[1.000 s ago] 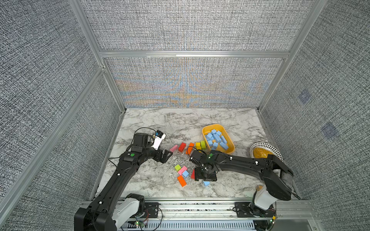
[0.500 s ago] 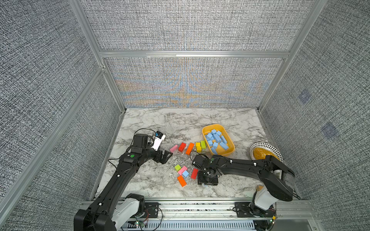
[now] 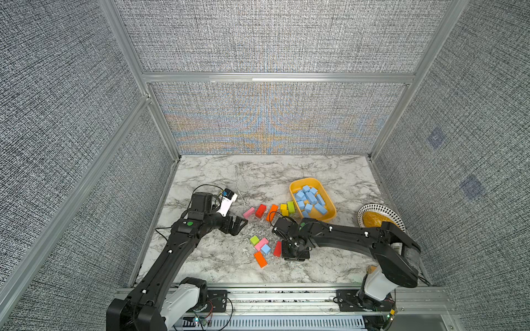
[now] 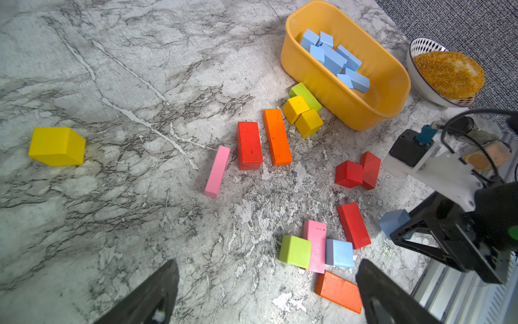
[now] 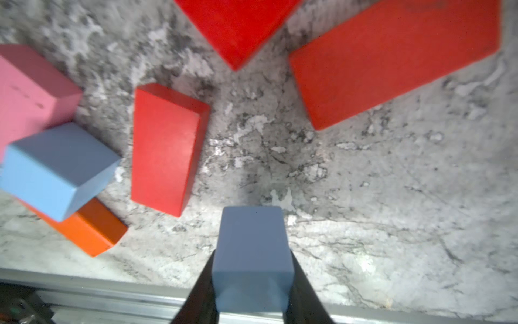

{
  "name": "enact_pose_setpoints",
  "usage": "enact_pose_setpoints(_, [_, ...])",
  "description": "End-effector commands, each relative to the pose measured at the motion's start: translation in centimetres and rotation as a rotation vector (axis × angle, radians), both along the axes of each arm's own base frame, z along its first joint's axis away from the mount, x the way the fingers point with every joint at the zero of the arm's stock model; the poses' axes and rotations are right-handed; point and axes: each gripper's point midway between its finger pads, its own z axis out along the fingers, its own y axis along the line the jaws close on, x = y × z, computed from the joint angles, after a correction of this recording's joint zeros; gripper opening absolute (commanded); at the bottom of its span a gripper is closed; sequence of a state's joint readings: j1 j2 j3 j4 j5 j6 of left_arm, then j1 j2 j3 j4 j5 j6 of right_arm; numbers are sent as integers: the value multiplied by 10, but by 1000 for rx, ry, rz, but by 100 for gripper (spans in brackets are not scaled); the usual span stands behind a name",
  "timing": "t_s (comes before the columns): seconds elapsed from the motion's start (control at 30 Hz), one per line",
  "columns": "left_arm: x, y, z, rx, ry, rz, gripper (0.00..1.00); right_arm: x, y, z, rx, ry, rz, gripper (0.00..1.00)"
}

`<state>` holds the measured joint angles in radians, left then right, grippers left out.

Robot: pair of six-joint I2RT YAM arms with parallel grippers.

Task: Pick out the blue building blocks
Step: Pick up the building block from the center of the board, then place the building block in the storage box.

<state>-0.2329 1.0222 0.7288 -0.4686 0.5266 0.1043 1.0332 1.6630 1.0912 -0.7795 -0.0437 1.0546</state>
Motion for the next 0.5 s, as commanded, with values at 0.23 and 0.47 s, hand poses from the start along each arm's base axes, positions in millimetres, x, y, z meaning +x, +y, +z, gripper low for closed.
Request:
enact_pose_setpoints(0.23, [17,-10,8,-9,-11,-52,100,93,-19,56,34,-124,-43,25])
enact_pose_setpoints(0.47, [52,-31,4,-20,55,-99,99,158,-81,54,-38,-90,-84,26])
